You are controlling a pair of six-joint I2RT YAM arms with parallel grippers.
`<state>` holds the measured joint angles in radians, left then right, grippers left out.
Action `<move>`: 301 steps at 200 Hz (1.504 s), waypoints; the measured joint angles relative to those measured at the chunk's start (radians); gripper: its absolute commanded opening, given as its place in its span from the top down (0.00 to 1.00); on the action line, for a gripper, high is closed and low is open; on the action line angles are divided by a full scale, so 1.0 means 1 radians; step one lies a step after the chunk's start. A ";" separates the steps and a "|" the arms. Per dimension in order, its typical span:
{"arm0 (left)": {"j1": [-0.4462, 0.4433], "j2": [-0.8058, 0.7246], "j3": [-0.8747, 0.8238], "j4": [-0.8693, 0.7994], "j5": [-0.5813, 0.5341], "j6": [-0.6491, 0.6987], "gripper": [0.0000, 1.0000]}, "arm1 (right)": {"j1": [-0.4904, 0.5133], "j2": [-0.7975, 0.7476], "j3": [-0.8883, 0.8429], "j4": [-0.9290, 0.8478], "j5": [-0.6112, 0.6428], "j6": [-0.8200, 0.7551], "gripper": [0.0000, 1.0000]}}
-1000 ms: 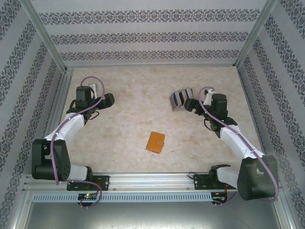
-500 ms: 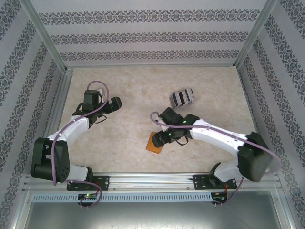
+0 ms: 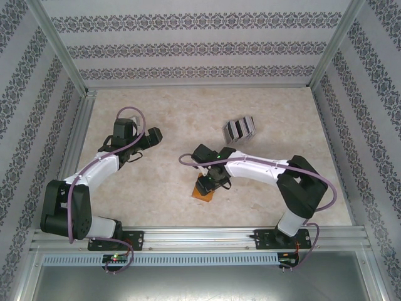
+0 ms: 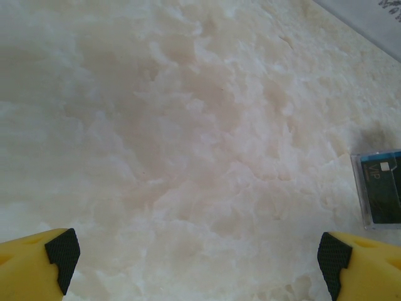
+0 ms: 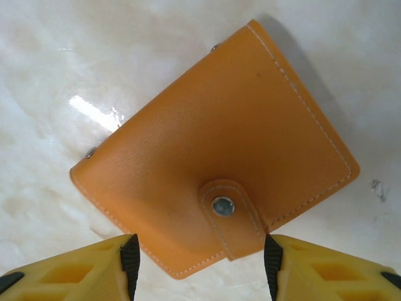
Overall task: Put the credit cards into the card holder
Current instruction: Move the card holder to the center of the table.
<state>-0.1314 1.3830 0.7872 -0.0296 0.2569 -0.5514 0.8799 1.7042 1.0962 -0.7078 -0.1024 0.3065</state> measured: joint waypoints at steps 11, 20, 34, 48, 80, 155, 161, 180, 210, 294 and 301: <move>0.000 -0.001 -0.005 0.001 -0.006 -0.007 0.00 | 0.000 0.022 0.009 0.001 0.011 -0.018 0.44; 0.000 -0.002 -0.010 0.000 -0.008 -0.011 0.00 | 0.000 0.035 0.010 0.002 0.017 -0.030 0.44; 0.000 -0.002 -0.011 -0.004 -0.013 -0.013 0.00 | 0.000 0.054 0.010 0.000 0.030 -0.056 0.44; 0.000 -0.002 -0.011 -0.008 -0.019 -0.015 0.00 | -0.001 0.071 0.017 -0.004 0.040 -0.079 0.45; 0.000 -0.002 -0.011 -0.013 -0.026 -0.020 0.00 | -0.001 0.079 0.024 0.000 0.046 -0.113 0.50; 0.000 -0.002 0.003 -0.038 -0.038 -0.026 0.00 | -0.024 0.093 0.040 0.009 0.022 -0.134 0.69; 0.000 -0.001 0.003 -0.039 -0.040 -0.026 0.00 | -0.032 0.093 0.040 0.013 0.014 -0.134 0.72; 0.000 0.005 0.003 -0.039 -0.042 -0.031 0.01 | -0.071 0.093 0.044 0.025 -0.001 -0.126 0.75; -0.001 0.019 0.003 -0.039 -0.049 -0.037 0.00 | -0.157 0.117 0.084 0.066 -0.005 -0.097 0.75; -0.040 0.023 0.009 -0.040 -0.030 -0.035 0.00 | -0.263 0.333 0.379 0.140 -0.083 0.010 0.68; -0.040 0.023 0.009 -0.040 -0.029 -0.035 0.00 | -0.269 0.333 0.390 0.136 -0.085 0.013 0.66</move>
<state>-0.1715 1.4055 0.7963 -0.0696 0.2283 -0.5869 0.6113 2.0377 1.4864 -0.5720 -0.1875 0.3191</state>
